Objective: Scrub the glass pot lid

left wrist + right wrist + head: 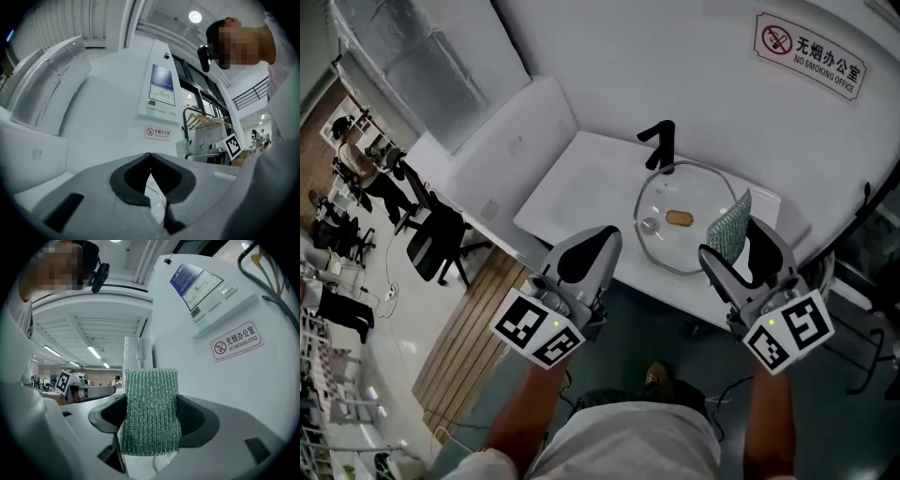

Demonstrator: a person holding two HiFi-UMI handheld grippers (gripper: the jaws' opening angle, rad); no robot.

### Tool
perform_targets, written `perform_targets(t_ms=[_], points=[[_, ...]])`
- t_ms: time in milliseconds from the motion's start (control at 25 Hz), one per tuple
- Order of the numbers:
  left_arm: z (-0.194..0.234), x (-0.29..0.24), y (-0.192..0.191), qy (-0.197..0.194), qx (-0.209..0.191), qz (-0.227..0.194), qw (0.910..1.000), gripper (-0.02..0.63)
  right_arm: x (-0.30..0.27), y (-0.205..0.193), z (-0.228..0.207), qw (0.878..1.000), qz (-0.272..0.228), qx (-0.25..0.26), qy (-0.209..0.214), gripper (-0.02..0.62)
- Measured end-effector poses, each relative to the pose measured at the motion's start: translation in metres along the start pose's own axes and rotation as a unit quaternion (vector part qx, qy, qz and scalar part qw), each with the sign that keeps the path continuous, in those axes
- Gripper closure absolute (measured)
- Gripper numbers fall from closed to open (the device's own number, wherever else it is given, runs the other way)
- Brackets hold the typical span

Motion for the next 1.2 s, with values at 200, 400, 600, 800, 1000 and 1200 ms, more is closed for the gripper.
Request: perform_targets(t_ms=[200,400,600,800,1000,1200], points=[[0.015,-0.010,-0.008,0.016,0.008,0.017,0.9997,0.591,-0.020,-0.006,-0.016,1.000,0.013,-0.004,0.009,0.267],[0.030,-0.019,-0.015,0.023,0.014,0.025,0.9993,0.591,-0.034,-0.012,-0.024,1.000,0.021,-0.001,0.010,0.267],[0.049,-0.028,-0.025,0.019,0.031,0.029,0.9989,0.591,-0.044,-0.015,-0.029,0.999,0.033,0.017,-0.005,0.267],[0.078,-0.045,-0.037,0.003,0.047,0.034,0.9983,0.591,-0.063,-0.021,-0.040,0.997,0.056,0.037,-0.031,0.267],[0.115,-0.060,-0.050,-0.009,0.048,0.050,0.9976,0.591,-0.093,-0.029,-0.050,0.992,0.085,0.070,-0.055,0.267],[0.159,-0.070,-0.064,-0.026,0.040,0.073,0.9962,0.591,-0.128,-0.041,-0.055,0.981,0.133,0.116,-0.076,0.267]])
Point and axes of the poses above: the fingertips, and each gripper's own axes: x backward along the fingers, z to its left, y out of its top, the point moved 6 cm from there along x, backward along the fingers, and after that the axes turned 10 degrees about -y, right-handed, at the moved point
